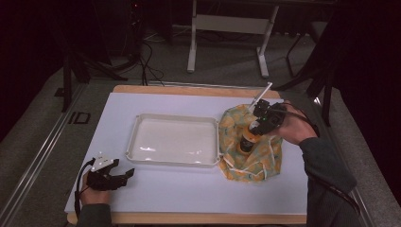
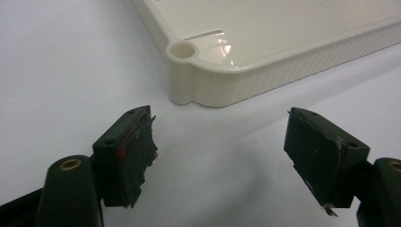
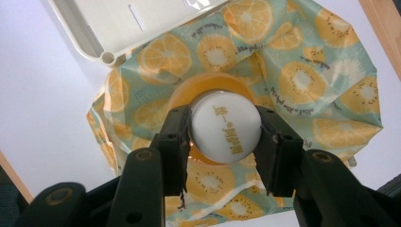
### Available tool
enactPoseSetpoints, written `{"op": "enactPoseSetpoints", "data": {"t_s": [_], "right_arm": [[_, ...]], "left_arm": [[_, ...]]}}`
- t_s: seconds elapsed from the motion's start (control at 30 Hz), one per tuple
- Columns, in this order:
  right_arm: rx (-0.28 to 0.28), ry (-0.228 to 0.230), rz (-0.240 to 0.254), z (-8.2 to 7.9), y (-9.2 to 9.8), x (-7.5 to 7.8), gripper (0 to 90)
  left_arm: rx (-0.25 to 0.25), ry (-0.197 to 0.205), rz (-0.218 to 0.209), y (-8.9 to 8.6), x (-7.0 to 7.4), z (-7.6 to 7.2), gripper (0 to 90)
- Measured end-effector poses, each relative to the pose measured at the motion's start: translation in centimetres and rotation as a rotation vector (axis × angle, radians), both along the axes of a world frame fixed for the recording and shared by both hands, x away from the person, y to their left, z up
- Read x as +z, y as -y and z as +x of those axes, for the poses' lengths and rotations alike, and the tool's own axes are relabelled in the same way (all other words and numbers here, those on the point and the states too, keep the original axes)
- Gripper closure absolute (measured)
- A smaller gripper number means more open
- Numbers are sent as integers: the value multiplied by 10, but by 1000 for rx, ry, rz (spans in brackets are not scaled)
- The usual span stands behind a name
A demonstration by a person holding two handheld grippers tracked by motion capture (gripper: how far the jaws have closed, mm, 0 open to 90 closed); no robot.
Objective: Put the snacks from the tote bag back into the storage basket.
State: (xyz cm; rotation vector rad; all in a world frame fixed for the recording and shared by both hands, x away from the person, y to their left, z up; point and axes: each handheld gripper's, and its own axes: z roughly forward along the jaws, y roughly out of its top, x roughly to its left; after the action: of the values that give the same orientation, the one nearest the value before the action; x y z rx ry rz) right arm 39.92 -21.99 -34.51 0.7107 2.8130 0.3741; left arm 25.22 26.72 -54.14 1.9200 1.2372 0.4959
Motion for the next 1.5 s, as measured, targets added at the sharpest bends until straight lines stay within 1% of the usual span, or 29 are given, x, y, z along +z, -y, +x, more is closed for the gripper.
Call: {"op": "enactPoseSetpoints", "data": {"t_s": [0.13,0.23,0.37,0.83,0.87,1.03,1.17,1.5], "right_arm": [[0,4,-2,-1,1,2,588],[5,17,1,-1,1,6,588],[4,15,1,-2,1,8,588],[6,36,6,-4,-3,18,588],[14,43,8,-3,-4,20,588],[10,45,9,-3,-6,24,588],[22,54,8,-1,-7,27,588],[18,70,17,1,-8,33,588]], "left_arm": [[0,-1,2,0,0,0,252],[0,-1,4,1,0,0,252],[-1,-1,3,0,0,0,252],[0,-1,3,0,0,0,252],[0,-1,3,0,0,0,252],[0,-2,2,0,0,0,252],[0,-3,2,0,0,0,252],[-1,-3,3,0,0,0,252]]}}
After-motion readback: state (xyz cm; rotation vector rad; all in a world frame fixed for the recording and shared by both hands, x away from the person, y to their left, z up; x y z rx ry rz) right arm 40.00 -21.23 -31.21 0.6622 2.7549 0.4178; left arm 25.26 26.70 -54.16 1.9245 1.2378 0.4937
